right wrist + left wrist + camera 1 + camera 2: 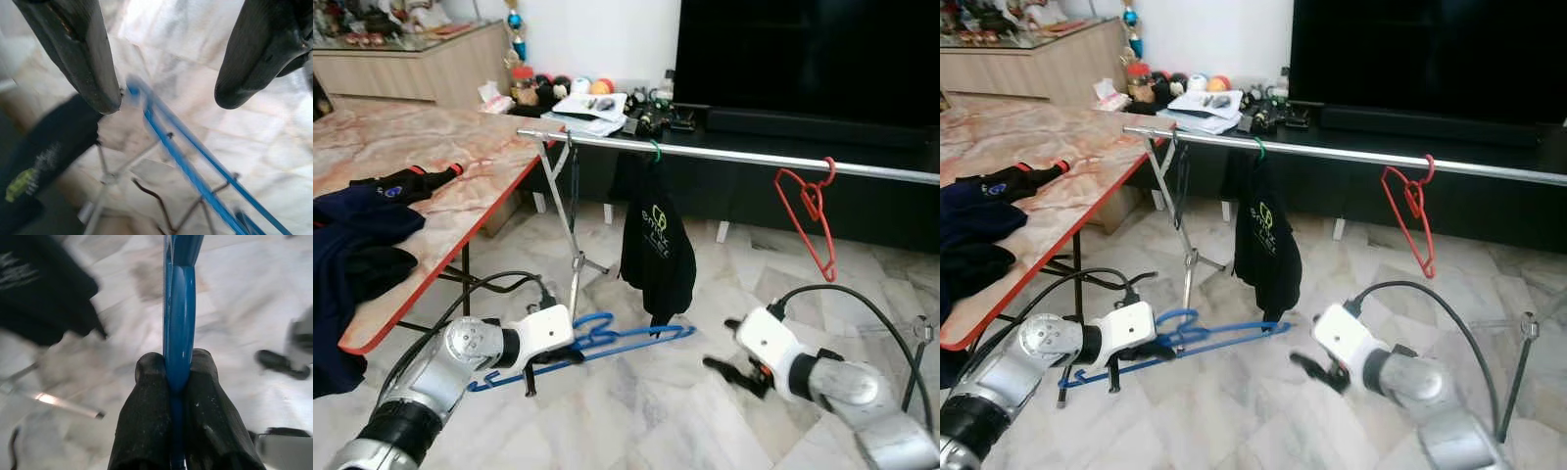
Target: Hang hanger
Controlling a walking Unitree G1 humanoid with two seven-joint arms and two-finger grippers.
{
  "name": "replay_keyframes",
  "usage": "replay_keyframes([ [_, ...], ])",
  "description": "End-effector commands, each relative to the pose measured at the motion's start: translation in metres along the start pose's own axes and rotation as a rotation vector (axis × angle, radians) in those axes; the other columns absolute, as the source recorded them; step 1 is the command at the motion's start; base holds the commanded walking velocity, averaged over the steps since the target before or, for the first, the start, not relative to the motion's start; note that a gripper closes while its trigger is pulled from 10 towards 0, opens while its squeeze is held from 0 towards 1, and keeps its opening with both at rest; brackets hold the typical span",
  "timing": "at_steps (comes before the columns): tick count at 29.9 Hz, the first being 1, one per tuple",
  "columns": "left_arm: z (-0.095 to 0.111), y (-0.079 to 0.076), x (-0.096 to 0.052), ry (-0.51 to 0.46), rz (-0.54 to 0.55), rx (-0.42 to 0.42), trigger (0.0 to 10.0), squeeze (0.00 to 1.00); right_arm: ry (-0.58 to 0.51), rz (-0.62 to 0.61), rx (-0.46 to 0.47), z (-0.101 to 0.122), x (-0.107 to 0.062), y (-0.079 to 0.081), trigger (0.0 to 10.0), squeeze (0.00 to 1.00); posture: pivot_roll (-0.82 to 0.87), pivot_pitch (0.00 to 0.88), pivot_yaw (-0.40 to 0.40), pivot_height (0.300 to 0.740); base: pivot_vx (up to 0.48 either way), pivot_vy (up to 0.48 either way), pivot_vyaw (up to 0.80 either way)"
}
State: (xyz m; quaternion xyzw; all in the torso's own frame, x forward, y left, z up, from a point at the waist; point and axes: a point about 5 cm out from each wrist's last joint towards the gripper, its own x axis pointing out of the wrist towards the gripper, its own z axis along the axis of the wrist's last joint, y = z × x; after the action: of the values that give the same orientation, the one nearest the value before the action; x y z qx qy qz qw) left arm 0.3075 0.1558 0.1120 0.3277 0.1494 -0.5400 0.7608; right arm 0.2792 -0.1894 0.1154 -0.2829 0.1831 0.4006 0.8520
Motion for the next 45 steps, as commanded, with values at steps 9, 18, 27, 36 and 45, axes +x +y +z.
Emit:
replay_keyframes([
  [9,0.050,-0.015,0.019,-0.049,-0.191,0.242,10.0,0.00,-0.228,0.270,-0.104,0.037,0.000,0.015,10.0,0.77,0.00,0.017,0.034,0.740,0.000,0.000,0.00],
  [18,0.068,-0.018,0.010,-0.004,-0.263,0.299,10.0,0.00,-0.243,0.409,-0.120,0.035,0.003,0.019,10.0,0.00,0.01,0.025,0.032,0.740,0.000,0.000,0.00],
  [27,0.079,-0.017,0.010,-0.013,-0.250,0.321,10.0,0.00,-0.157,0.440,-0.177,0.024,0.015,0.022,10.0,0.00,0.02,0.031,0.027,0.740,0.000,0.000,0.00],
  [36,0.088,-0.020,0.010,-0.009,-0.262,0.348,10.0,0.00,-0.206,0.410,-0.168,0.031,0.026,0.018,10.0,0.00,0.03,0.031,0.024,0.740,0.000,0.000,0.00],
  [45,0.089,-0.021,0.012,0.002,-0.264,0.353,10.0,0.00,-0.183,0.433,-0.178,0.025,0.027,0.020,0.0,0.00,0.02,0.030,0.023,0.740,0.000,0.000,0.00],
])
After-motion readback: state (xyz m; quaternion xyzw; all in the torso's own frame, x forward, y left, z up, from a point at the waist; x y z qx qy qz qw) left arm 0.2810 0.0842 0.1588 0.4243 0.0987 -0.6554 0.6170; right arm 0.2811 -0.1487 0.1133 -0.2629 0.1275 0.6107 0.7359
